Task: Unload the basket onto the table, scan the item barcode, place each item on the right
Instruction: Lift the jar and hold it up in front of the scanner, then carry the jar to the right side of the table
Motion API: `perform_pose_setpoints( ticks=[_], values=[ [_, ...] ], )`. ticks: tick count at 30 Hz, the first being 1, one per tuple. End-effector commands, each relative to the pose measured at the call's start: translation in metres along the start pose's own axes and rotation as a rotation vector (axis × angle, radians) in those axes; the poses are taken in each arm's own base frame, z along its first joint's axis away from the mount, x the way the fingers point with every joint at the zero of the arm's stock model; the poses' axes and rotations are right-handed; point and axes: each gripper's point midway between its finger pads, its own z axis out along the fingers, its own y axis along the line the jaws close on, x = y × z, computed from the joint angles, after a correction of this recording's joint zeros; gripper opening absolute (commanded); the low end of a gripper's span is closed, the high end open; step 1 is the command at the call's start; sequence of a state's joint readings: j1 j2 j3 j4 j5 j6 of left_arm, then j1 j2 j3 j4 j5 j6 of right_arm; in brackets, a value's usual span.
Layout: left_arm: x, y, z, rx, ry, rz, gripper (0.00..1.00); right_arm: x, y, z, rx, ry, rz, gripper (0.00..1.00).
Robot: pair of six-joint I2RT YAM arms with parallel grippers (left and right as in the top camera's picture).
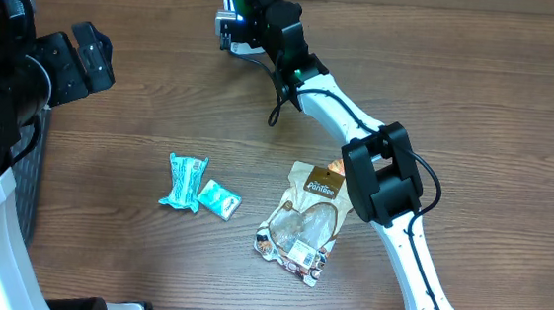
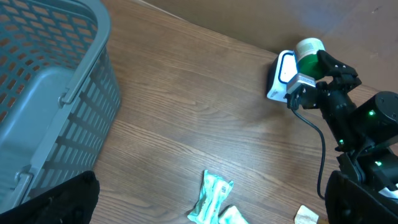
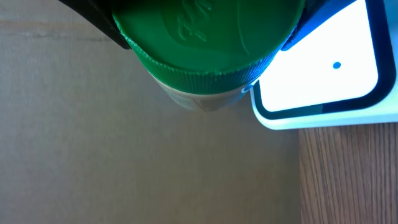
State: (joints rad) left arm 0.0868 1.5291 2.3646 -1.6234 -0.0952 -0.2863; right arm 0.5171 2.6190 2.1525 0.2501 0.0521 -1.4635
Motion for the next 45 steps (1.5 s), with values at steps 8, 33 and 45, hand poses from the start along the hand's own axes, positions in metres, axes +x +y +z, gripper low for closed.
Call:
perform_pose_setpoints(
  ticks=[8, 33, 45],
  values=[
    [-0.003, 0.002, -0.001, -0.009, -0.012, -0.013, 0.99, -0.018, -0.085, -0.026, 0.078, -0.068, 0.133, 0.23],
    [-0.003, 0.002, -0.001, -0.009, -0.012, -0.013, 0.99, 0.080, -0.083, -0.337, -0.693, 0.750, 1.192, 0.34],
    [-0.003, 0.002, -0.001, -0.009, -0.012, -0.013, 0.99, 0.175, 0.003, -0.364, -0.807, 0.887, 1.558, 0.29]
  ],
)
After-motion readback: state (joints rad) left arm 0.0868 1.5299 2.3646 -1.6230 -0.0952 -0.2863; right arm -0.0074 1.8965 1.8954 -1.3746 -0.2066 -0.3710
